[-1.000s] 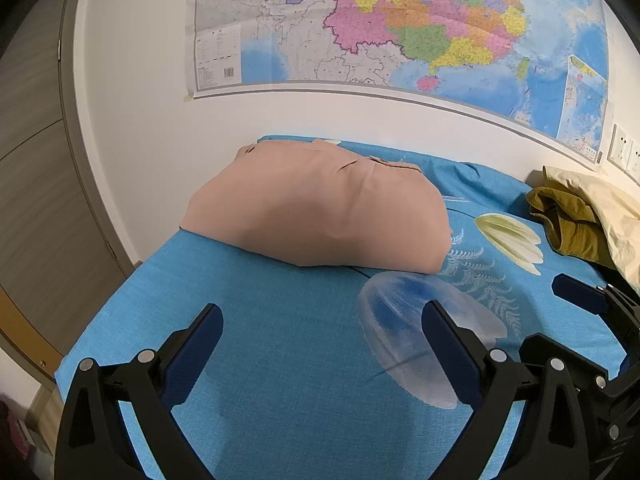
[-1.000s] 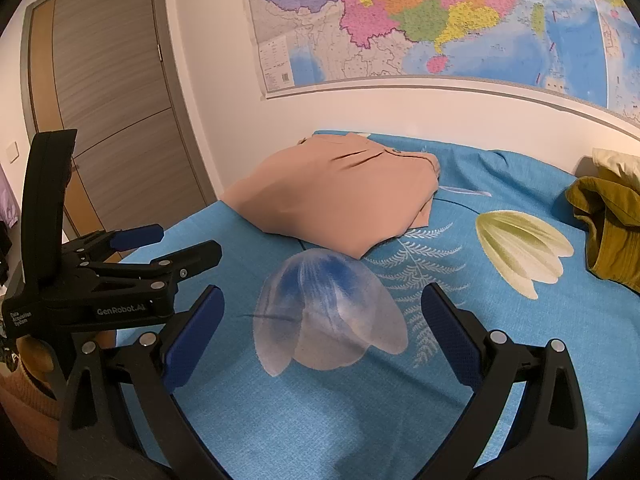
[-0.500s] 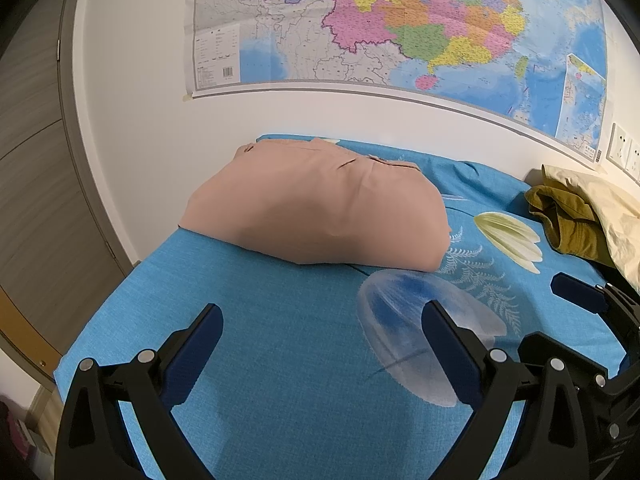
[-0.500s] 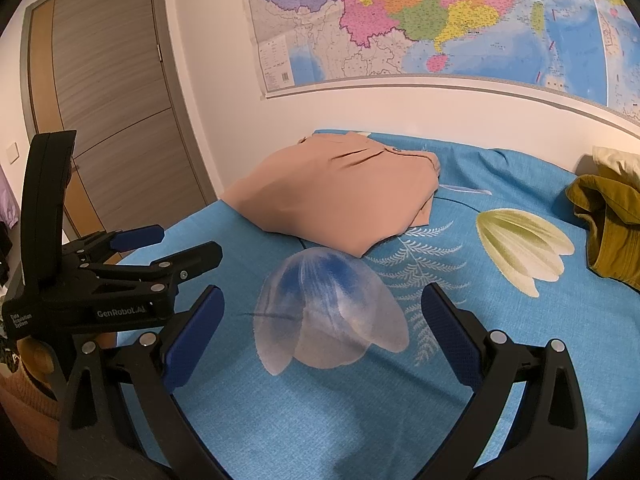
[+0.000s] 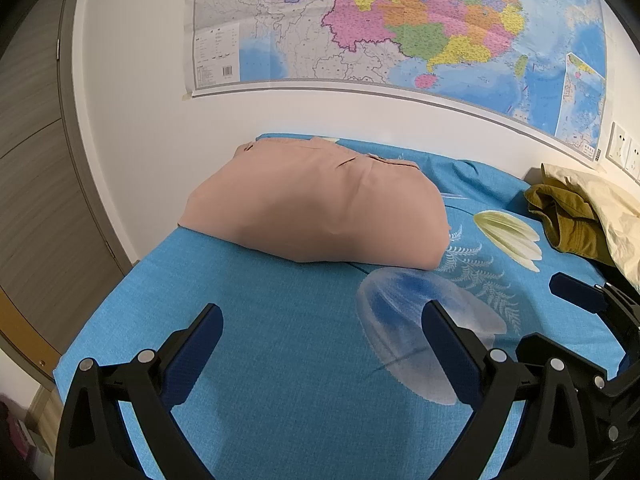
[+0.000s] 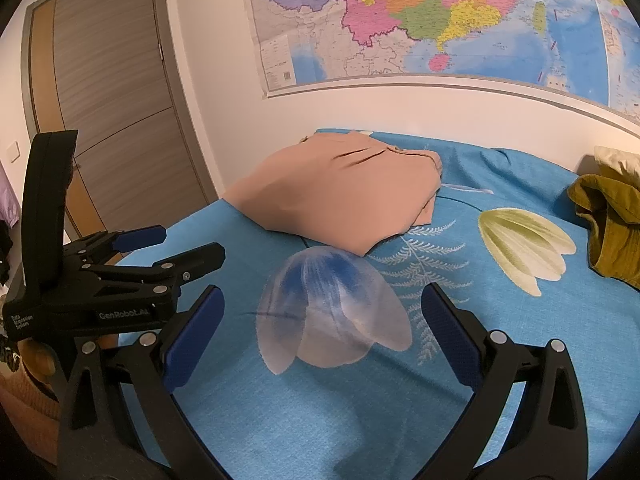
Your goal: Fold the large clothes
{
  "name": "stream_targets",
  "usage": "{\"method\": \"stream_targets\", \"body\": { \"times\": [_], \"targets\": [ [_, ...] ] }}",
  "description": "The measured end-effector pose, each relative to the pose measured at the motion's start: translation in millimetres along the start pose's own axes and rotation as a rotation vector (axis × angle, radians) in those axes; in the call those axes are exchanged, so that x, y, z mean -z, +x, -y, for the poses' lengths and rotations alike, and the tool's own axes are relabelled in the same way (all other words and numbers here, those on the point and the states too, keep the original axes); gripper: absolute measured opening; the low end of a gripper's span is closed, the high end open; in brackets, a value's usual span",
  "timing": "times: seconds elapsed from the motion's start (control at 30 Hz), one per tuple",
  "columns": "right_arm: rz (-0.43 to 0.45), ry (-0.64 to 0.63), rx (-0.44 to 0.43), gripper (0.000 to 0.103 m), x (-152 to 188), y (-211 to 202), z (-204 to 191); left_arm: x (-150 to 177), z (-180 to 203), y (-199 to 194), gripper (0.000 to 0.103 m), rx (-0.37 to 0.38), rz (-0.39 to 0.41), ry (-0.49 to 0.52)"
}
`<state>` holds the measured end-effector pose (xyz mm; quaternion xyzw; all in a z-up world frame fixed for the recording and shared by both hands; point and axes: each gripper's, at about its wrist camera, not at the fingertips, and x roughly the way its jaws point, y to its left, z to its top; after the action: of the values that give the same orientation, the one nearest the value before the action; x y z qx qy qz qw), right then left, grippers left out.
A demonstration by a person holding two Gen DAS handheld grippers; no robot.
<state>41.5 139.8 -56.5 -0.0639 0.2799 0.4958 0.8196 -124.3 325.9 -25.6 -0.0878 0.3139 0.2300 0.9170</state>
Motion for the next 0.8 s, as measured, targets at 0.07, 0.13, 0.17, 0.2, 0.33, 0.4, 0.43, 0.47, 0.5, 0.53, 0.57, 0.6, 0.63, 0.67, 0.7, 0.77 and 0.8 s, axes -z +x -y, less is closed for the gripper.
{"method": "stream_targets", "body": {
  "times": [0.07, 0.13, 0.17, 0.2, 0.33, 0.4, 0.43, 0.47, 0.5, 0.53, 0.57, 0.6, 0.63, 0.67, 0.7, 0.77, 0.8],
  "targets": [
    [0.001, 0.003, 0.000, 0.097, -0.3, 0.3, -0.1, -0.2, -0.1, 0.0, 0.096, 0.001, -0.001, -0.002],
    [0.002, 0.002, 0.002, 0.097, -0.5, -0.1, -0.9, 0.0, 0.1, 0.0, 0.096, 0.000, -0.001, -0.003],
    [0.001, 0.003, 0.002, 0.097, -0.6, 0.0, -1.4, 0.2, 0.3, 0.2, 0.096, 0.000, -0.002, -0.002],
    [0.001, 0.002, 0.000, 0.097, -0.3, 0.3, -0.5, 0.3, 0.0, 0.0, 0.096, 0.001, -0.001, -0.001],
    [0.001, 0.001, 0.000, 0.097, 0.2, 0.2, 0.1, 0.5, 0.3, 0.0, 0.096, 0.000, -0.001, -0.003],
    [0.001, 0.000, 0.000, 0.097, 0.0, -0.5, -0.5, 0.6, 0.3, 0.2, 0.096, 0.001, -0.003, -0.001],
    [0.003, 0.001, 0.000, 0.097, 0.5, -0.3, -0.1, 0.7, -0.2, -0.1, 0.096, 0.001, -0.002, -0.002],
    [0.003, 0.001, 0.002, 0.097, 0.3, -0.3, -0.2, 0.6, -0.3, 0.1, 0.096, 0.001, -0.002, -0.001],
    [0.001, 0.002, 0.001, 0.097, 0.2, -0.5, -0.3, 1.0, -0.1, 0.0, 0.096, 0.002, -0.003, 0.000],
    [0.001, 0.003, -0.001, 0.097, 0.2, -0.3, -0.1, 1.2, 0.4, -0.3, 0.096, 0.002, -0.002, -0.001],
    [0.001, 0.002, 0.002, 0.097, 0.2, -0.4, -0.5, 1.5, 0.4, -0.5, 0.096, 0.002, -0.002, 0.000],
    [0.002, 0.001, 0.002, 0.097, 0.0, -0.7, -0.7, 1.5, 0.3, -0.6, 0.096, 0.001, -0.001, 0.000],
    [0.002, 0.001, -0.001, 0.097, 0.1, -0.8, -0.3, 1.6, 0.5, -0.6, 0.096, 0.002, -0.002, 0.001],
    [0.002, 0.001, 0.000, 0.097, -0.1, -0.5, -0.3, 1.8, 0.6, -0.5, 0.096, 0.002, -0.002, 0.001],
    [0.002, 0.001, 0.002, 0.097, -0.1, -0.5, -0.3, 1.9, 0.8, -0.5, 0.096, 0.001, -0.002, 0.001],
    [0.003, 0.002, -0.002, 0.097, -0.1, -0.5, 0.1, 1.8, 1.0, -0.6, 0.096, 0.001, -0.002, 0.002],
    [0.003, 0.003, 0.001, 0.097, 0.1, -0.5, -0.3, 1.5, 1.6, -0.8, 0.096, 0.001, -0.002, 0.002]
  ]
}}
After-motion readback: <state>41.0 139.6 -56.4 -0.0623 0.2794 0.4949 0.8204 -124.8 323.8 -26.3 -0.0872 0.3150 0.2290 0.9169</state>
